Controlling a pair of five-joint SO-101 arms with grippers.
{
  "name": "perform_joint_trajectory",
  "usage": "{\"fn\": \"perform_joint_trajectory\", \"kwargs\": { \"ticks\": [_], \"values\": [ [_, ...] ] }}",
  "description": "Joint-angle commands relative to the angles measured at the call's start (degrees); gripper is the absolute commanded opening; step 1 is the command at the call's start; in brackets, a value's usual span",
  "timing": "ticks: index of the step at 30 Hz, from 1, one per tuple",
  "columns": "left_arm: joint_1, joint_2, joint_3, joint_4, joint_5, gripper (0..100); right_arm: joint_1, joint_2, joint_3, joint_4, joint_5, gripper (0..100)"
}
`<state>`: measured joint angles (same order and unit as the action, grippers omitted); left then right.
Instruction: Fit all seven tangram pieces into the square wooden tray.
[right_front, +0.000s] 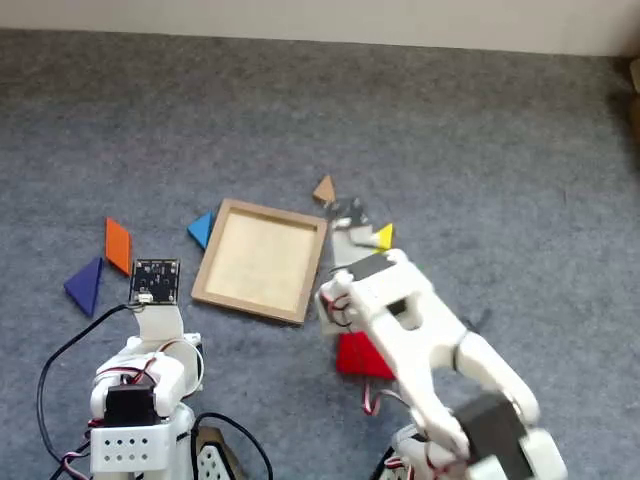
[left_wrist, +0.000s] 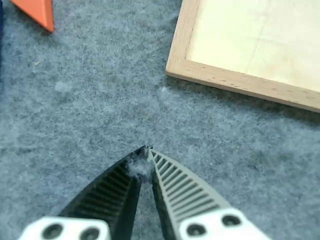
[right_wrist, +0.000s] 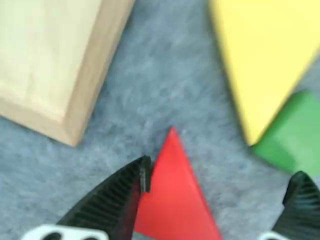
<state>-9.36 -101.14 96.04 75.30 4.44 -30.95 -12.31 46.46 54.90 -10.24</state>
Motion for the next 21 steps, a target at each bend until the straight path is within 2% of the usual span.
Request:
{"fn": "perform_joint_trajectory", "kwargs": {
  "ticks": [1, 4, 9, 14, 21],
  "values": [
    [-0.66, -2.68, 1.10, 0.26, -0.26, 0, 5.41, -13.14, 1.27, 0.04, 3.78, 39.6],
    [-0.66, -2.68, 1.10, 0.26, -0.26, 0, 7.96, -19.82, 3.47, 1.01, 5.71, 39.6],
    [-0.66, -2.68, 1.10, 0.26, -0.26, 0, 8.13, -27.38, 5.49, 7.34, 10.73, 39.6],
    [-0.66, -2.68, 1.10, 0.26, -0.26, 0, 1.01, -28.26, 5.76, 16.13, 11.08, 39.6],
    [-0.66, -2.68, 1.10, 0.26, -0.26, 0, -8.66, -28.18, 5.76, 17.01, 11.25, 39.6]
  ]
}}
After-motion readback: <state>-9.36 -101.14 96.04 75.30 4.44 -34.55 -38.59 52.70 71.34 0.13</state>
